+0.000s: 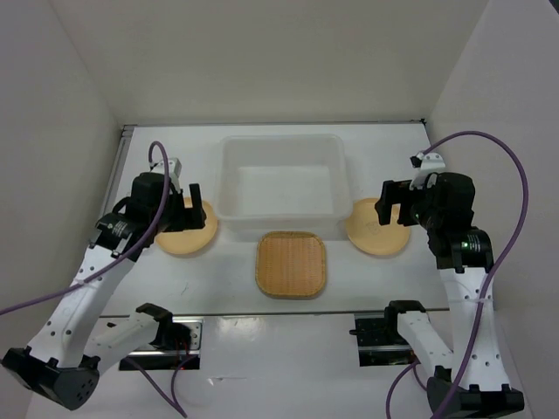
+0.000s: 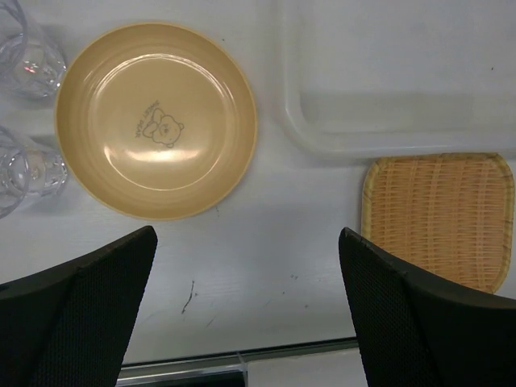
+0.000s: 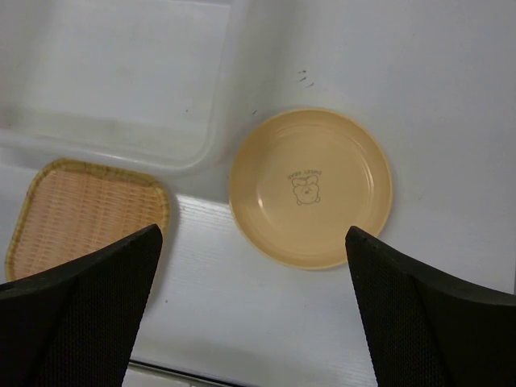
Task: Place the mixed dishes into the plastic bin
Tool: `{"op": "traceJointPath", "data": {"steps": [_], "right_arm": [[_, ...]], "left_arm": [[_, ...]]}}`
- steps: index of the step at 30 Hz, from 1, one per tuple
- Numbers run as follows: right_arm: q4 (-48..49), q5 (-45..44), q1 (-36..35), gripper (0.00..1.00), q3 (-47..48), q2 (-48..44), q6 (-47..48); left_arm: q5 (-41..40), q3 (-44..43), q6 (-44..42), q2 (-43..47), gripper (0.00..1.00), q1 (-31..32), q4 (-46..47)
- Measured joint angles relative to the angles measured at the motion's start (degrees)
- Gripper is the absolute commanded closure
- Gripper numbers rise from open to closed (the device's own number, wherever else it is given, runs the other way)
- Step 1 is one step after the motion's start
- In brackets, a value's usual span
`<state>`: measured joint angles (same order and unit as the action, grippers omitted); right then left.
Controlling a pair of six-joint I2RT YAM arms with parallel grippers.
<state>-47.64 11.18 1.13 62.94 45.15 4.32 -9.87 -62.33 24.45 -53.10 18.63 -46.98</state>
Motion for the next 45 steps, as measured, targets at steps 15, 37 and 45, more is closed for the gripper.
{"op": "traceJointPath", "data": {"steps": [15, 37, 45], "right_arm": [[0.02, 4.55, 0.42, 0.01, -0.39, 0.79, 1.18], [-0.39, 9.68, 2.01, 1.0, -0.13, 4.52, 12.28], [-0.63, -1.07, -15.58, 1.0, -1.73, 12.94, 32.22]], "left_arm": [[18.03, 10.97, 1.7, -5.22, 0.0, 1.57, 12.09], [20.7, 14.16, 9.03, -12.61, 0.0, 6.23, 23.34], [20.39, 15.67, 9.01, -9.05, 0.0, 6.23, 23.02]]}}
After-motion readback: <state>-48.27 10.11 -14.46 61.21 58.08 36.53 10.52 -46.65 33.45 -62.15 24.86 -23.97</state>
